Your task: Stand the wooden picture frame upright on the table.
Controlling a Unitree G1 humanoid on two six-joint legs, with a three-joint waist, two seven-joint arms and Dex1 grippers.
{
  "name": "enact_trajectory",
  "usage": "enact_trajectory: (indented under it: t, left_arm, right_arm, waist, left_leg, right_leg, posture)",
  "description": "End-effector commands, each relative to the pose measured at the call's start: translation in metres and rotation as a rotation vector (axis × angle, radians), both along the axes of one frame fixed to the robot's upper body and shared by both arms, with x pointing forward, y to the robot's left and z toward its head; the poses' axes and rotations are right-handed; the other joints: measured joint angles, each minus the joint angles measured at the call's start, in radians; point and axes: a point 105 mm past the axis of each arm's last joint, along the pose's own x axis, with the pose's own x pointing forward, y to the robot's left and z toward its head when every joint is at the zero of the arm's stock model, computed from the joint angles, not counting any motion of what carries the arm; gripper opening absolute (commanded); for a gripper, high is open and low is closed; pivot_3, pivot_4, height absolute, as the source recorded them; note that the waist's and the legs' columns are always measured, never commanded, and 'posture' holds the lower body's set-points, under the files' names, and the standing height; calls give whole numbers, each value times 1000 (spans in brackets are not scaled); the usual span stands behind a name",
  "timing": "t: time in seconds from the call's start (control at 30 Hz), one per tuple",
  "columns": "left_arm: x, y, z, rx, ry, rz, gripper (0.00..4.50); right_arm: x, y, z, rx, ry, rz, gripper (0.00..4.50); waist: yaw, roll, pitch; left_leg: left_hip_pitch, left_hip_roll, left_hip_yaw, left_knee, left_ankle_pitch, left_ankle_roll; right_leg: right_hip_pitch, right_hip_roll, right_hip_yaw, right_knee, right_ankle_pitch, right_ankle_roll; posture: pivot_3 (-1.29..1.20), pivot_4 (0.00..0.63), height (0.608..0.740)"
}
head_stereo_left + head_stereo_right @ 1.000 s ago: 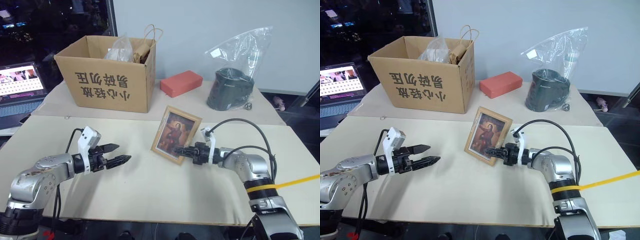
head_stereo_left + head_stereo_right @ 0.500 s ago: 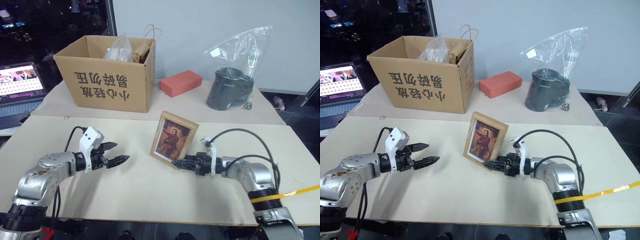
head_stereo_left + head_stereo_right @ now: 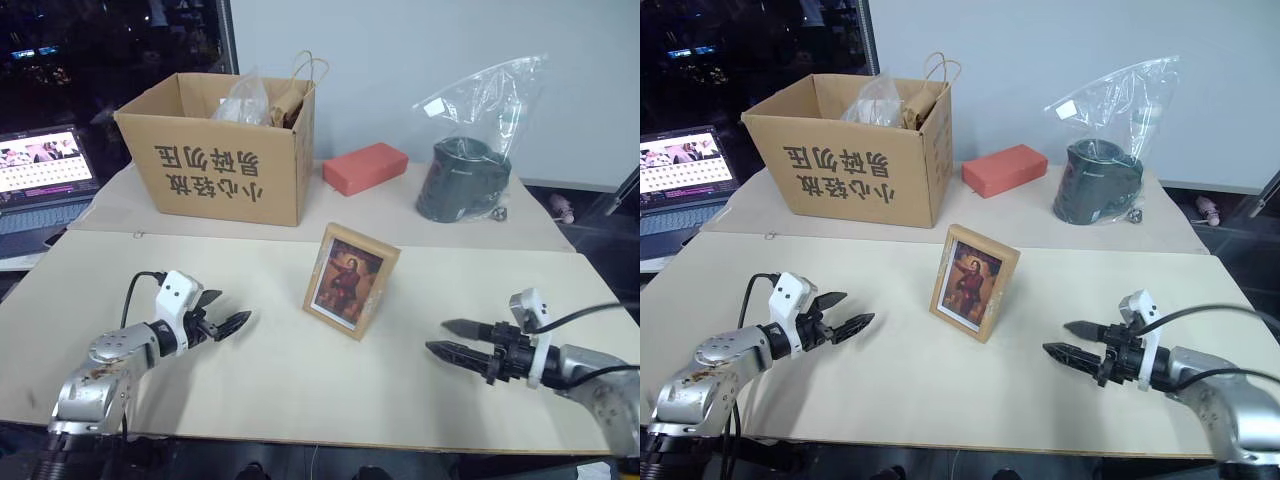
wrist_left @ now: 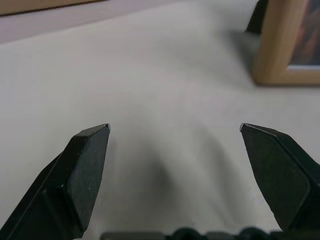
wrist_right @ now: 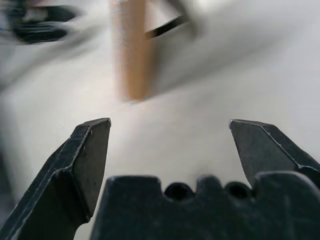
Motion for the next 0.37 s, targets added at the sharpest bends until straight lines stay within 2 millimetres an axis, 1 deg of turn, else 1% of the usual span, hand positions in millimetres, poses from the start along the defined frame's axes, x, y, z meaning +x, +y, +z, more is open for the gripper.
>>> enact_trajectory:
  t: [0.03,0.07,0.13,0.17,0.27,0.37]
  left_arm:
    - [6,-3,8,0,-47,33,4500]
    - [6,-4,6,9,-47,31,4500]
    - [5,-6,5,-3,-49,25,4500]
    - [6,-7,6,-7,-52,26,4500]
    - [7,-8,8,1,-64,16,4500]
    - [2,-11,3,8,-1,-45,4500]
  right_arm:
    - [13,-8,13,-146,-188,-114,4430]
    - [16,-10,12,-188,-215,-136,4430]
    - [24,-18,12,-227,-239,-187,4430]
    - [25,-18,12,-234,-246,-186,4430]
    - [26,-21,8,-260,-251,-176,4430]
    - [25,-21,-1,-267,-235,-165,4430]
  waist:
    - [0,0,0]
    - [0,0,0]
    - [-2,0,0]
    - [-2,0,0]
    - [-1,0,0]
    - [-1,0,0]
  left_leg:
    - [0,0,0,0,0,0]
    - [0,0,0,0,0,0]
    - [1,0,0,-1,0,0]
    - [1,0,0,-1,0,0]
    - [1,0,0,-2,0,0]
    - [2,0,0,-2,0,0]
  right_leg:
    - [1,0,0,0,0,0]
    - [1,0,0,0,0,0]
    - [1,0,0,0,0,0]
    - [1,0,0,0,0,0]
    - [1,0,0,0,0,-1]
    - [2,0,0,0,0,-1]
  posture:
    - [0,150,716]
    - [0,150,716]
    - [0,150,716]
    - [0,150,716]
    - [0,150,716]
    - [0,150,716]
